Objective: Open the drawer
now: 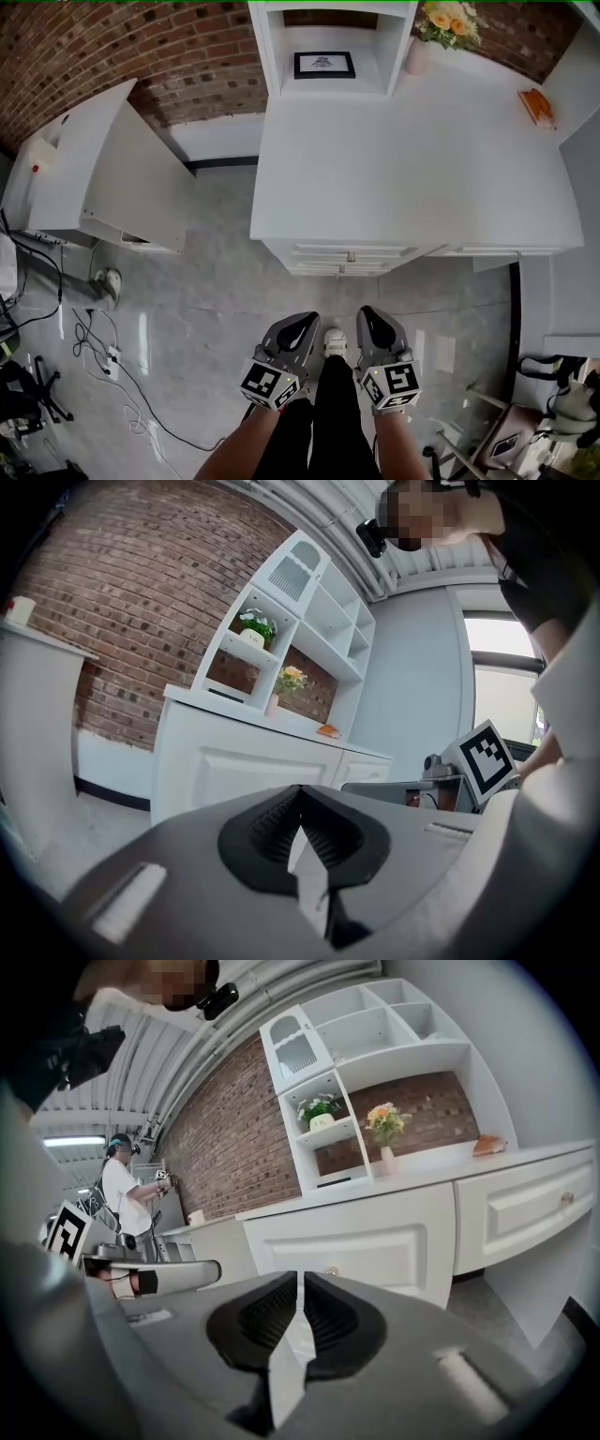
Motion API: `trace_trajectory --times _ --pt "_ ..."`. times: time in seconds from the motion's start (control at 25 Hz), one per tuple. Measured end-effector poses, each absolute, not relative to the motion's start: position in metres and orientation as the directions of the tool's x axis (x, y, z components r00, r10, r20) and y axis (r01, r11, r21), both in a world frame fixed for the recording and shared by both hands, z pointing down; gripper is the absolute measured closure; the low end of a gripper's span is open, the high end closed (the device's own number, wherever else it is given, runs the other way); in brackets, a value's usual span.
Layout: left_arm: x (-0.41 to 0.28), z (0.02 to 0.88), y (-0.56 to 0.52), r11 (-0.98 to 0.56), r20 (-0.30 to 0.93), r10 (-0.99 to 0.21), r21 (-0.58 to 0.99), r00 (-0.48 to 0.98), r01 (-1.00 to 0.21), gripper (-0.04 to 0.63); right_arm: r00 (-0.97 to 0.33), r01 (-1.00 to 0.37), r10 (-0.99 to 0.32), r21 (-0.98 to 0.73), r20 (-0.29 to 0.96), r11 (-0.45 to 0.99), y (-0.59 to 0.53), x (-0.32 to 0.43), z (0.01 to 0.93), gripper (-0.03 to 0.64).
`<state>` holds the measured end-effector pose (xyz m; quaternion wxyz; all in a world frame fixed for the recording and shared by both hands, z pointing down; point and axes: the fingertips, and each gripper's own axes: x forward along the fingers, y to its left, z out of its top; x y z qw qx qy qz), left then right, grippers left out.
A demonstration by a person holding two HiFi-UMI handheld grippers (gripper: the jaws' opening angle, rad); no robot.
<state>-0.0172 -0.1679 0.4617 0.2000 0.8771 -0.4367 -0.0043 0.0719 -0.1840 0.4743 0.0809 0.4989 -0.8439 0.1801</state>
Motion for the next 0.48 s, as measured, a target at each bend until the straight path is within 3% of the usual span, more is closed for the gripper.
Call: trace_trajectory --times 0.48 --pt "-0.007 0.5 -0.212 -0.476 0.177 -0.805 0.376 0.566 -0.795 0.592 -0.505 -0.863 -0.797 -0.229 0.332 0.451 -0.234 0.07 0.516 0.595"
